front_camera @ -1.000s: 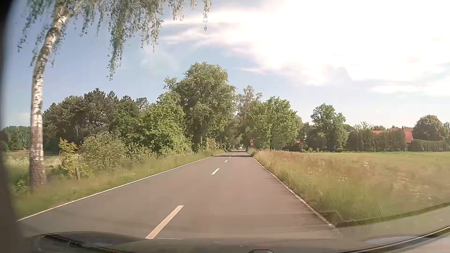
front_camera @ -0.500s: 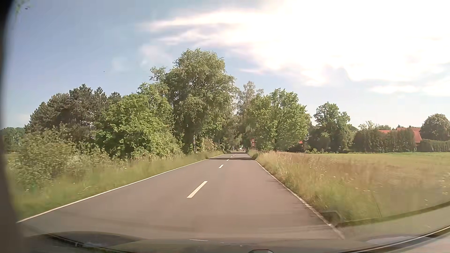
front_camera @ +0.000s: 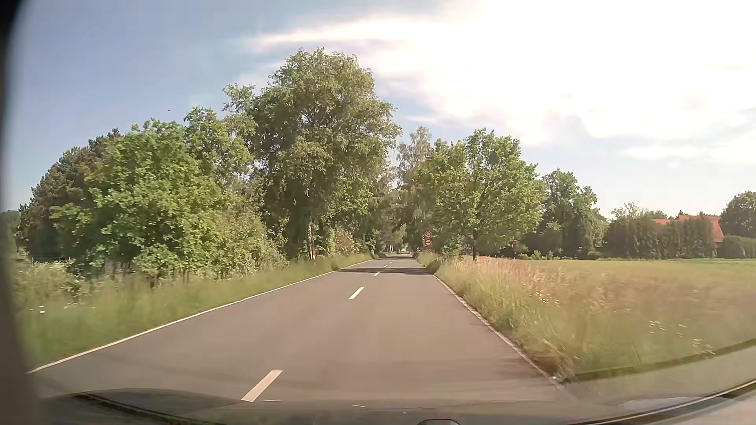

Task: Follow the waypoints while adhering to traffic rules and regulations

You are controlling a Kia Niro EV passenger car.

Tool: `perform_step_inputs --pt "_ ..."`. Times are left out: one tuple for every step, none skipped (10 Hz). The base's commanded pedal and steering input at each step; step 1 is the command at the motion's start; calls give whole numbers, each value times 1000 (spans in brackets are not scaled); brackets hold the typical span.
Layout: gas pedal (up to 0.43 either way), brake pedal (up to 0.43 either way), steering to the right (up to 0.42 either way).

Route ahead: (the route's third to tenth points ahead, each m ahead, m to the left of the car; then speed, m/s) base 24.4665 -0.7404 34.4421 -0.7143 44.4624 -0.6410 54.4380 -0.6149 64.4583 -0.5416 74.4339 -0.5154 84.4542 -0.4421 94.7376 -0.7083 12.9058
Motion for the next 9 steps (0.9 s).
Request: perform_step_inputs --pt "138 0 0" --pt "138 0 0" --pt "138 0 0" --pt "138 0 0" --pt "138 0 0" --pt "138 0 0" --pt "138 0 0" --pt "138 0 0" --pt "138 0 0"
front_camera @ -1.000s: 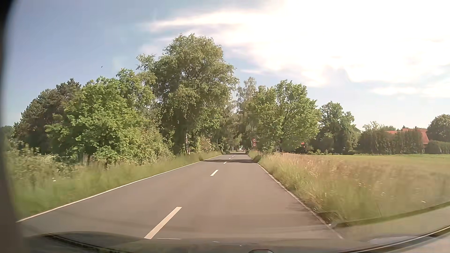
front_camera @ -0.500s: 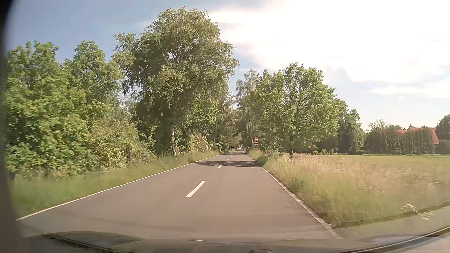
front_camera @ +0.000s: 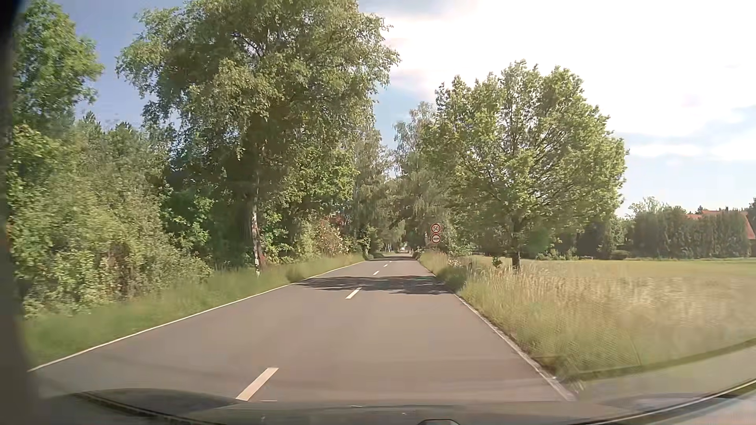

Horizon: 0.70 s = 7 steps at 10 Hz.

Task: Follow the waypoints while adhering to traffic rules and regulations

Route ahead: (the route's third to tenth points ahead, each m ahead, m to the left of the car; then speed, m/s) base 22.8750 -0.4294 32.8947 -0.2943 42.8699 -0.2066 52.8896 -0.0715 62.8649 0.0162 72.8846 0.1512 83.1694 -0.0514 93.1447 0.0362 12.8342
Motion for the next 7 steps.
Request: perform_step_inputs --pt "138 0 0" --pt "138 0 0" --pt "138 0 0" --pt "138 0 0" --pt "138 0 0" --pt "138 0 0" --pt "138 0 0"
